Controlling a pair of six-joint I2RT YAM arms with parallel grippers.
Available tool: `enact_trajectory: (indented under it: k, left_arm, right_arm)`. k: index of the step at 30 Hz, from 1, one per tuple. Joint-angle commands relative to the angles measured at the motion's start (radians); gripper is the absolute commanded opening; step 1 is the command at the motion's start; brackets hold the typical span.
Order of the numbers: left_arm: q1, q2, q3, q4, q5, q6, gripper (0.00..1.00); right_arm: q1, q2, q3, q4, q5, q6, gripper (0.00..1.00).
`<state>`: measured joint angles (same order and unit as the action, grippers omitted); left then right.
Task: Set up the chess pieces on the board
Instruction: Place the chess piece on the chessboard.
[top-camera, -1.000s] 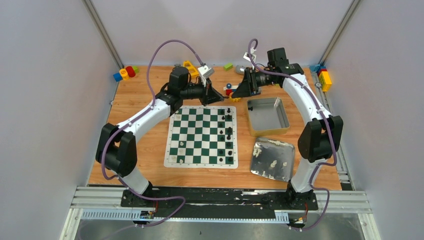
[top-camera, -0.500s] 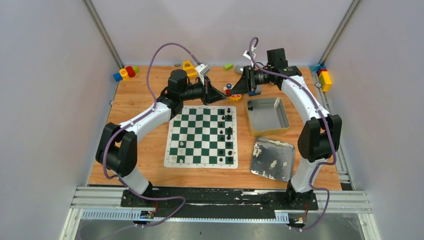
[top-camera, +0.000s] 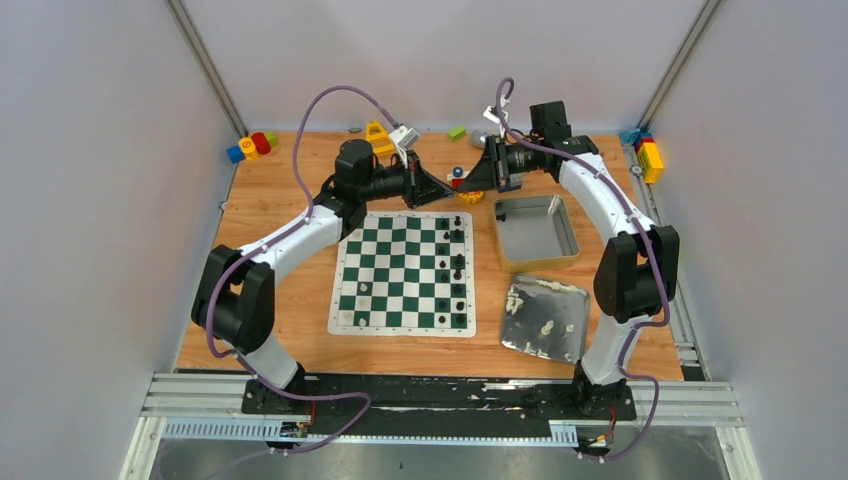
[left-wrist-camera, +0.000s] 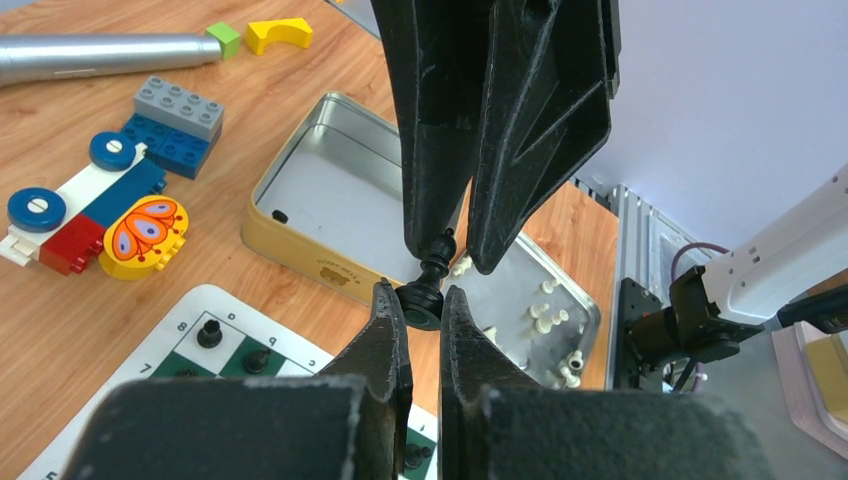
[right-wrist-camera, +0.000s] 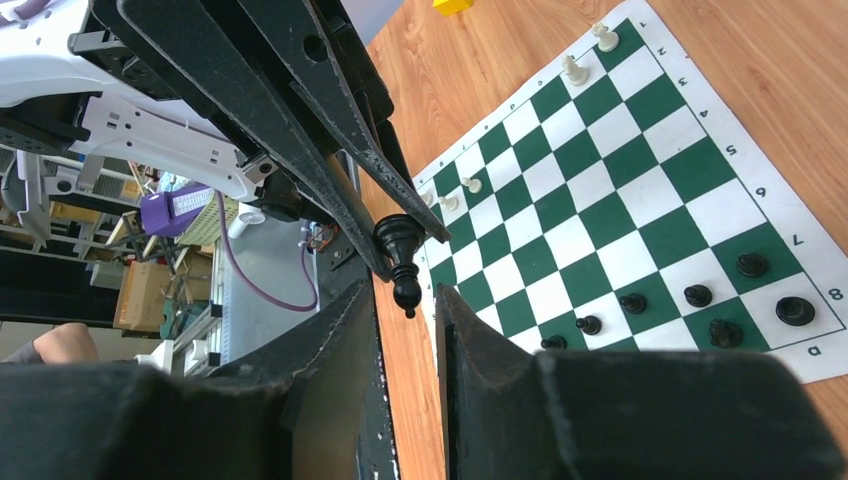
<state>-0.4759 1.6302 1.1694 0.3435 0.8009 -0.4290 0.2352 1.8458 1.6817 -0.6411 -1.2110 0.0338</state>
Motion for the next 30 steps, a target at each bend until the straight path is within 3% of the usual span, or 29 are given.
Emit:
enact_trajectory:
  k: [1,16,18,20,21,24,27,30]
  left_arm:
    - [-0.001,-0.026,-0.009,0.056,-0.003,-0.013,0.0]
    - [-0.001,-0.031,-0.016,0.055,0.004,0.002,0.0]
    - [-0.001,-0.033,-0.017,0.045,0.005,0.019,0.07]
    - [-0.001,-0.039,-0.017,0.021,0.012,0.055,0.21]
    - [-0.001,-0.042,-0.015,0.008,0.01,0.07,0.36]
    - [0.01,-0.067,-0.011,-0.058,0.001,0.146,0.63]
    - [0.04,-0.091,-0.007,-0.101,-0.002,0.188,0.95]
    - [0.1,-0.115,0.003,-0.161,0.012,0.237,1.0]
  right_arm:
    - [0.009,0.003,-0.006,0.045,-0.05,0.011,0.29]
    - [0.015,0.01,0.0,0.07,-0.058,0.032,0.08]
    - [0.014,0.006,0.002,0.07,-0.049,0.028,0.04]
    - [0.013,0.001,0.004,0.067,-0.033,0.016,0.01]
    - [0.011,-0.005,0.001,0.066,-0.022,0.009,0.0]
    - [0.001,-0.027,-0.022,0.056,0.01,-0.024,0.0]
    - [-0.015,-0.053,-0.043,0.024,0.053,-0.082,0.0]
    - [-0.028,-0.074,-0.046,-0.049,0.113,-0.147,0.0]
